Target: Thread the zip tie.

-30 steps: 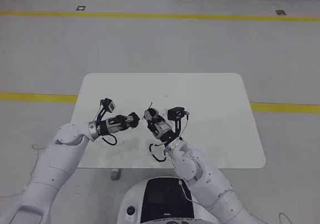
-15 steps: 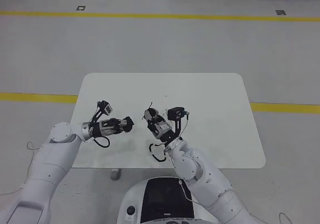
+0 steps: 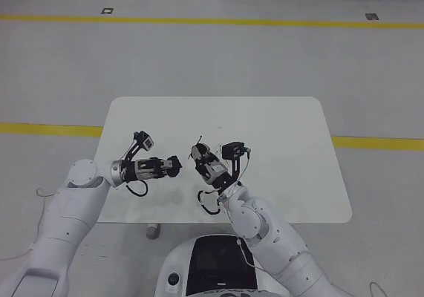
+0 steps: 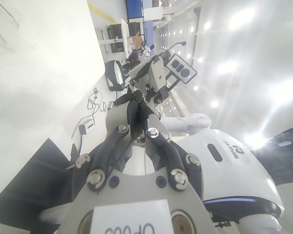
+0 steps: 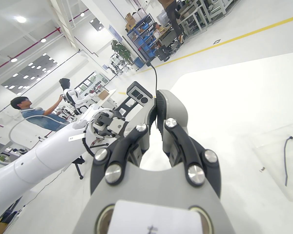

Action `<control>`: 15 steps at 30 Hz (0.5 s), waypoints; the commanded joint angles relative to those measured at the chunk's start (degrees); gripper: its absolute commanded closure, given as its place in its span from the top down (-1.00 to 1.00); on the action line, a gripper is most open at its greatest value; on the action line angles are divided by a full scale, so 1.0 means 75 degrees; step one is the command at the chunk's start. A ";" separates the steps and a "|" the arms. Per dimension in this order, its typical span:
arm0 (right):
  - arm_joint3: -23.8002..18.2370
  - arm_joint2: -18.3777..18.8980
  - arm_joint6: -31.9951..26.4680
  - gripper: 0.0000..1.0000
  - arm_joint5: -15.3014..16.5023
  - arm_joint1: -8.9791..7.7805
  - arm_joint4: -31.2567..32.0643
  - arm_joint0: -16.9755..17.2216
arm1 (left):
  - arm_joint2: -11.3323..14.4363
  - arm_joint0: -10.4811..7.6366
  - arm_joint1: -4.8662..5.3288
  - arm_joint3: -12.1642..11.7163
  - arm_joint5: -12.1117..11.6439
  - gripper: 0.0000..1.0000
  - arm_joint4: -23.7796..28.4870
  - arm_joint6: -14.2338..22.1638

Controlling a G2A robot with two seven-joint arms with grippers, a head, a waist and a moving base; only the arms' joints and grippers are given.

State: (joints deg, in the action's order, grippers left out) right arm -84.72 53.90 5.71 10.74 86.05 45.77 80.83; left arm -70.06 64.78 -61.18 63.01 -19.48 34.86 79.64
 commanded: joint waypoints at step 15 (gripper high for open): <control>-0.0057 -0.0003 0.0023 -1.00 -0.0005 -0.0004 0.0040 0.0025 | -0.0226 0.0243 -0.0050 0.0306 0.0149 -1.00 0.0052 -0.0332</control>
State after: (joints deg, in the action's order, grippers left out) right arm -84.83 53.90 5.73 10.72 86.04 45.81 80.88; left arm -71.90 66.37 -61.55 64.98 -18.83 35.11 78.56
